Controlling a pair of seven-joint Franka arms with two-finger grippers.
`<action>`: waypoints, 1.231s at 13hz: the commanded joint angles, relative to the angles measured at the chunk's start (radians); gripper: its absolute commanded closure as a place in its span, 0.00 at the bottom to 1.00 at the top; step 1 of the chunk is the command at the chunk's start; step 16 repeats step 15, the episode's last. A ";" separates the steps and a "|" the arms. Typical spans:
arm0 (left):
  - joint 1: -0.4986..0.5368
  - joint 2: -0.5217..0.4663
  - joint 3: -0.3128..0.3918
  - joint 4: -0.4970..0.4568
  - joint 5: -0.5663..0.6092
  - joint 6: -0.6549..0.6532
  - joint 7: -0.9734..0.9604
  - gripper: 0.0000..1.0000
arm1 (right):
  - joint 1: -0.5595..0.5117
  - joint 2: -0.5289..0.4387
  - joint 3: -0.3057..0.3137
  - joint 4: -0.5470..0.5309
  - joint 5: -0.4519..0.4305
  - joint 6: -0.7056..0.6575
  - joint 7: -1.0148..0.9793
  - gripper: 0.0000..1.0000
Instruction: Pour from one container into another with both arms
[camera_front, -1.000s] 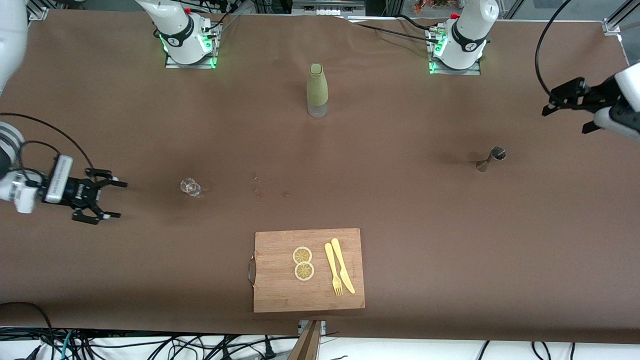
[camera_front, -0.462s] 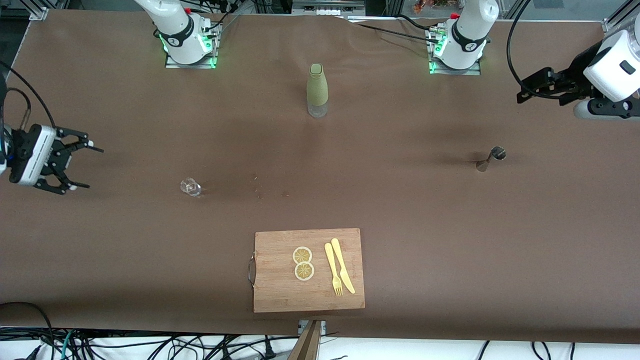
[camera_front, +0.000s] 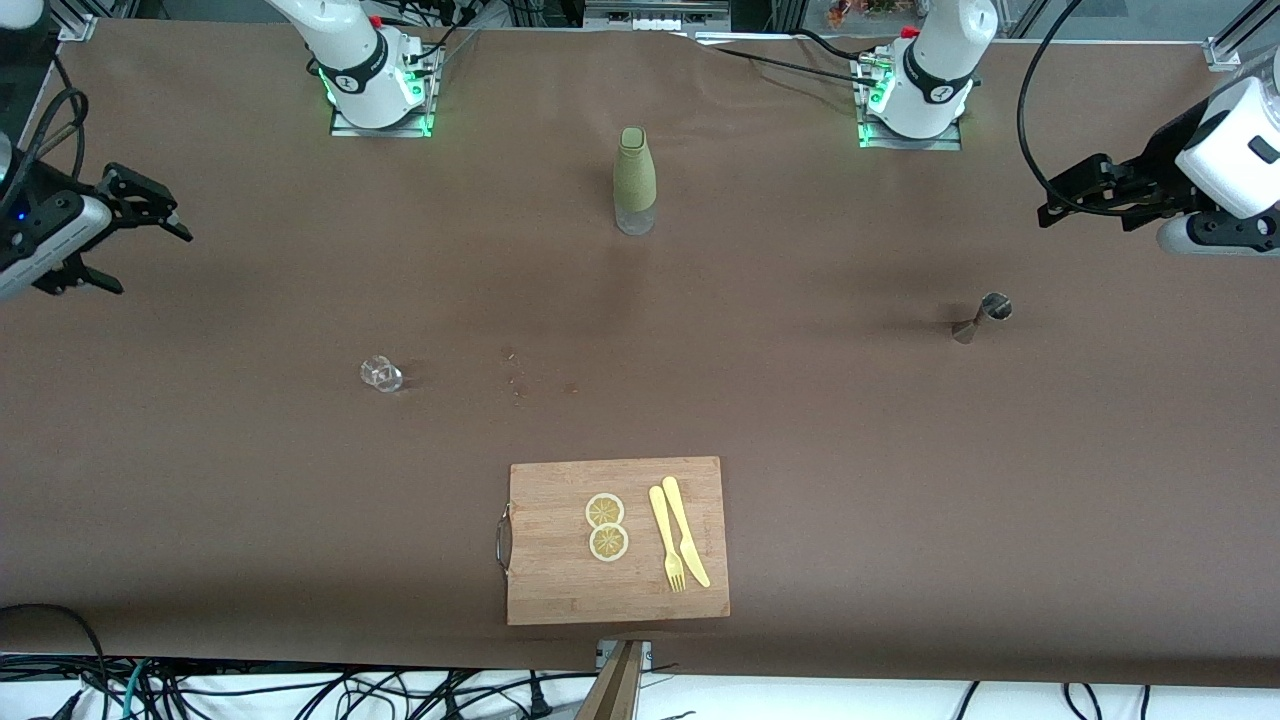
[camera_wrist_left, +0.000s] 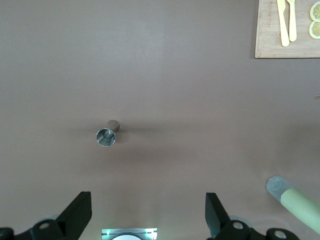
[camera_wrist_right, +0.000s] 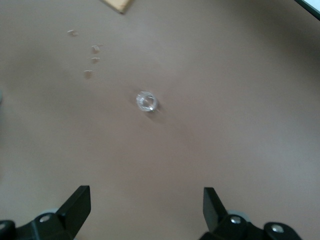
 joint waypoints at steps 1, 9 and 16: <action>0.065 -0.012 -0.052 -0.020 0.040 0.025 0.094 0.00 | 0.033 -0.060 0.017 -0.013 -0.087 -0.011 0.255 0.00; 0.079 0.059 -0.053 0.061 0.043 -0.024 0.094 0.00 | 0.051 -0.096 0.017 -0.019 -0.049 -0.065 0.542 0.00; 0.077 0.062 -0.050 0.063 0.044 -0.024 0.094 0.00 | 0.051 -0.099 0.019 -0.015 -0.055 -0.065 0.542 0.00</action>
